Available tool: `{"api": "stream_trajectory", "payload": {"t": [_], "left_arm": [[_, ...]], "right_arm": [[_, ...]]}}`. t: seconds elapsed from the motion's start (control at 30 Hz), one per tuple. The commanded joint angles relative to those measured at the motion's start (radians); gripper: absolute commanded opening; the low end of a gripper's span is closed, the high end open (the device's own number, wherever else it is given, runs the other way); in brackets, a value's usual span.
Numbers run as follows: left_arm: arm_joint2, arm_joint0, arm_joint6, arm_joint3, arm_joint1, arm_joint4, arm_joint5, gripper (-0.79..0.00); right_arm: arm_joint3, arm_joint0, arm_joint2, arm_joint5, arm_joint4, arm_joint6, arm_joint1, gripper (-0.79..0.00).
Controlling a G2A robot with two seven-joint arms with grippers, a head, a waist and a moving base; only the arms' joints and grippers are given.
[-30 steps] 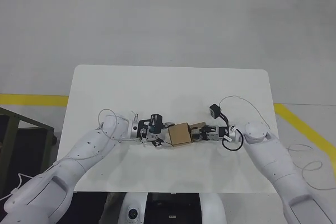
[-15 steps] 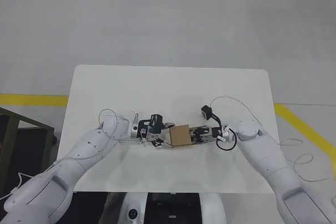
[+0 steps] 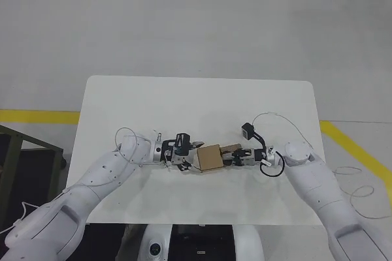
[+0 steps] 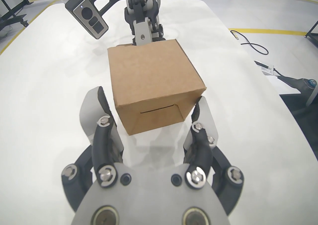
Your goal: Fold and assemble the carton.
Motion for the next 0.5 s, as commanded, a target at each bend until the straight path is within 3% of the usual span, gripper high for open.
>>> {"api": "stream_trajectory", "payload": {"t": [0.0,0.23,0.47], "left_arm": [[-0.010,0.012,-0.024,-0.010,0.002,-0.020,0.006,0.000],[-0.059,0.076,-0.131,-0.077,0.017,-0.102,0.023,0.000],[-0.141,0.167,-0.199,-0.170,0.054,-0.167,0.007,0.000]], "right_arm": [[-0.030,-0.018,0.006,0.013,-0.001,-0.010,0.004,-0.785],[-0.102,-0.065,0.018,0.040,0.001,-0.044,0.012,-0.785],[-0.133,-0.110,0.041,0.054,0.014,-0.086,0.021,-0.785]]}}
